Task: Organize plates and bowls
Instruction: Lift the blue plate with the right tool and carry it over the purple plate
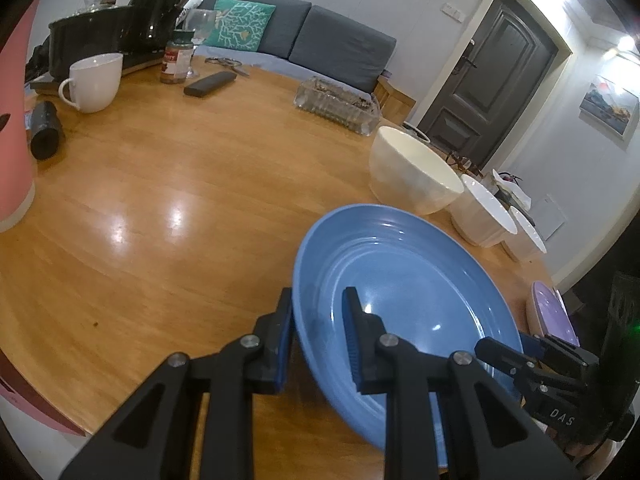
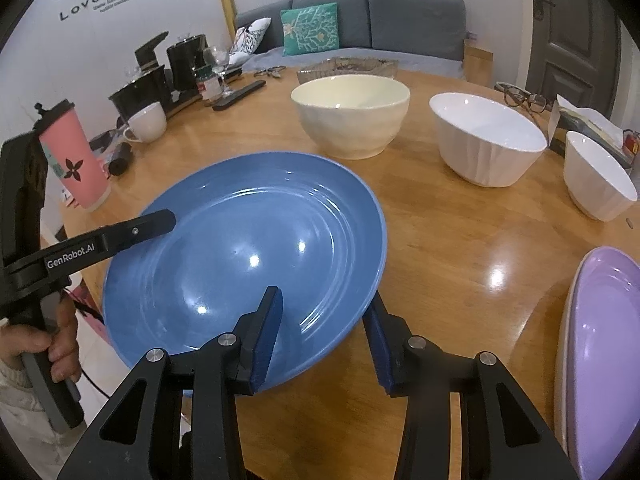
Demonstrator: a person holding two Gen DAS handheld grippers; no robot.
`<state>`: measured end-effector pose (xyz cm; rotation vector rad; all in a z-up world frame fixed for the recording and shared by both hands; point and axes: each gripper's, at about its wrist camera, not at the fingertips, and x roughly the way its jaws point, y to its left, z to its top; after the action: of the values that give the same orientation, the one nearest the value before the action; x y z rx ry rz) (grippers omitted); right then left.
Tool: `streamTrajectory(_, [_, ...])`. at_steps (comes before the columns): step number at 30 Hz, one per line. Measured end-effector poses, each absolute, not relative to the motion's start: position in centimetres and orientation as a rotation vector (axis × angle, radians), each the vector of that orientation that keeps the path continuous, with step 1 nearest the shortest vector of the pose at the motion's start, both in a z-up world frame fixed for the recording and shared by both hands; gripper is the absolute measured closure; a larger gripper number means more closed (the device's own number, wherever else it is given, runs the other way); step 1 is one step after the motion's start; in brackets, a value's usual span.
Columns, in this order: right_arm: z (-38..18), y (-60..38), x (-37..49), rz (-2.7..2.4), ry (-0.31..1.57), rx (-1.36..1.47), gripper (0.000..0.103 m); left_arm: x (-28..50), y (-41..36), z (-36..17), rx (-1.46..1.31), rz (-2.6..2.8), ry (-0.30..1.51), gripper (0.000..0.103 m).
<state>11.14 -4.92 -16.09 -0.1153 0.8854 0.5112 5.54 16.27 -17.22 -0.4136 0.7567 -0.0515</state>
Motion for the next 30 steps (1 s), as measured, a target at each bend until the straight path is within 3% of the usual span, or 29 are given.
streamTrajectory(30, [-10.1, -13.9, 6.5, 0.464, 0.689, 0.012, 0.067, 2.8, 7.0, -9.8, -0.242, -0.108, 0.656, 0.083])
